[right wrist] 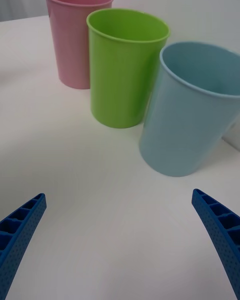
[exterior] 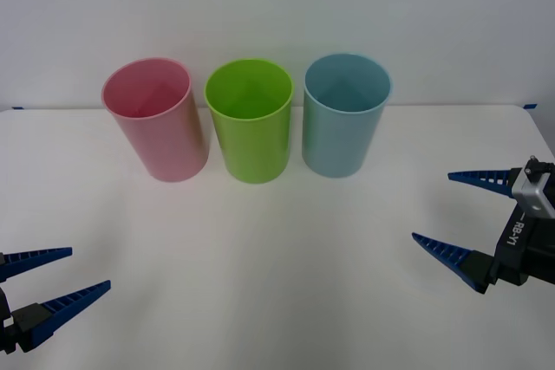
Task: Put cans in the blue bin and PET bottles in the pink bin and trash in the green bin.
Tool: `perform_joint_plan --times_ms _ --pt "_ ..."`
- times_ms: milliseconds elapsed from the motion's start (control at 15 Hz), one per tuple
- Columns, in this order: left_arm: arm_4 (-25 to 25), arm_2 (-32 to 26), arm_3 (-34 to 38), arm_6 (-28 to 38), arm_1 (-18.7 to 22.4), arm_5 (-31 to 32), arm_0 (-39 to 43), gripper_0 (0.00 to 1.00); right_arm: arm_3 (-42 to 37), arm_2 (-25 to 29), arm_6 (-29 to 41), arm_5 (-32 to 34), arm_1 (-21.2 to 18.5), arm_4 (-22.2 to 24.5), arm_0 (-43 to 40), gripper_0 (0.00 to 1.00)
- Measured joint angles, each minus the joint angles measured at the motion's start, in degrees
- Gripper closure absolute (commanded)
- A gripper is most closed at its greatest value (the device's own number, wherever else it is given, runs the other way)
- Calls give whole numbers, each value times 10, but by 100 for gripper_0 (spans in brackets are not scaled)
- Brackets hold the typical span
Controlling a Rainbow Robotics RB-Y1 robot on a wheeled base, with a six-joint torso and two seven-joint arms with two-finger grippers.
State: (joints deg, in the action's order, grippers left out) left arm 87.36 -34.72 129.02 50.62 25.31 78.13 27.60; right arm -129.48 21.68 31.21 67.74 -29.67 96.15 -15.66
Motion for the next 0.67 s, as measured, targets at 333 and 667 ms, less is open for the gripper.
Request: perform_joint_plan --times_ms 333,667 --pt "0 0 0 0 0 0 0 0 -5 29 -11 51 0 1 -42 0" --pt "0 0 0 0 0 0 0 0 -24 34 -7 60 0 32 -53 0"
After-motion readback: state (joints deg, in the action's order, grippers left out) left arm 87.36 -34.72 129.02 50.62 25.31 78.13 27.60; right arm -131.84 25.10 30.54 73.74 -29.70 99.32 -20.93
